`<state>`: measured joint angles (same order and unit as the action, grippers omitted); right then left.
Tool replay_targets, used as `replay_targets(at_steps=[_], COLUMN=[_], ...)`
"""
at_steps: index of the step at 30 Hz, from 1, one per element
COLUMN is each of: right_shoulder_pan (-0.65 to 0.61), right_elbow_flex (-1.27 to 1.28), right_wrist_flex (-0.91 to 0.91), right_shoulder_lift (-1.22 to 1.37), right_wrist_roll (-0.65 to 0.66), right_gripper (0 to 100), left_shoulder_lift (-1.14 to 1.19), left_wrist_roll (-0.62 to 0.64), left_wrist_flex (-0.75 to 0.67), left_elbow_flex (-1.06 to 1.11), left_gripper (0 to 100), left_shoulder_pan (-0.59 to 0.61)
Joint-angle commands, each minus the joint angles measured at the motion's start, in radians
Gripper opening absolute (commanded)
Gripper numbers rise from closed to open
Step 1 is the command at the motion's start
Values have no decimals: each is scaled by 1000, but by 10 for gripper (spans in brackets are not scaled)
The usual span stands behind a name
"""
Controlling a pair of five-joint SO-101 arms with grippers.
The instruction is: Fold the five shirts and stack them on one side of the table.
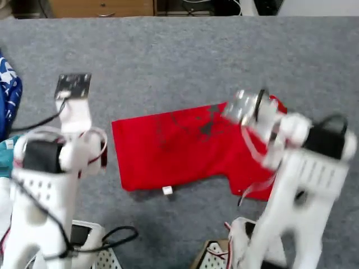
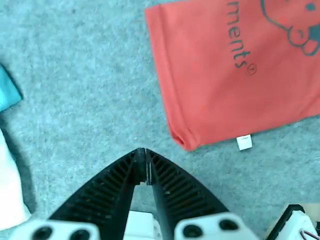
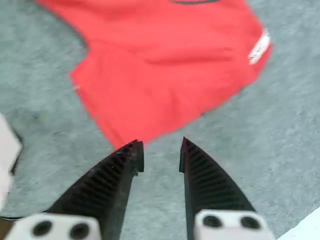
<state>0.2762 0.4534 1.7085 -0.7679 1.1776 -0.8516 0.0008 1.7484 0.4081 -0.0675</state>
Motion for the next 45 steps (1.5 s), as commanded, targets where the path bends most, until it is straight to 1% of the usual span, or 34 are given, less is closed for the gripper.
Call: replay_targets(at_steps=[1, 4, 8, 10, 12, 14, 16, 18, 20, 25, 28, 33, 41, 45], right_shoulder_pan=[-5, 18, 64, 104, 143, 180, 220, 243, 248, 248, 248, 242, 239, 249], right_elbow_flex=[245, 390, 512, 568, 634, 700, 765, 828, 878, 909, 903, 938, 995, 1046], right_wrist_flex=[-12, -17, -61, -120, -198, -292, -373, -408, -413, -379, -331, -328, -344, -410], right_shoulder_lift=[-269, -407, -495, -506, -507, -507, -507, -507, -507, -507, -507, -507, -507, -507], right_wrist_roll=[75, 166, 301, 396, 489, 578, 678, 761, 799, 804, 763, 687, 660, 661], right_gripper=[147, 149, 150, 157, 192, 228, 240, 239, 238, 238, 238, 238, 238, 238], left_shoulder_lift=[-105, -133, -134, -133, -133, -133, -133, -130, -119, -76, -42, -5, 7, 7], left_wrist_roll=[-11, -12, -15, -40, -54, -38, -11, 11, 21, 14, 12, 12, 14, 12], left_wrist_flex=[9, 9, 9, 8, -3, -3, -3, -5, -6, -5, -5, -40, -49, -49], left_elbow_flex=[29, 32, 34, 25, 28, 35, 54, 71, 80, 78, 78, 83, 78, 78], left_gripper=[19, 19, 19, 19, 19, 19, 19, 19, 19, 19, 19, 19, 19, 19], left_shoulder_pan=[11, 12, 12, 11, 11, 14, 38, 69, 103, 192, 196, 196, 196, 196])
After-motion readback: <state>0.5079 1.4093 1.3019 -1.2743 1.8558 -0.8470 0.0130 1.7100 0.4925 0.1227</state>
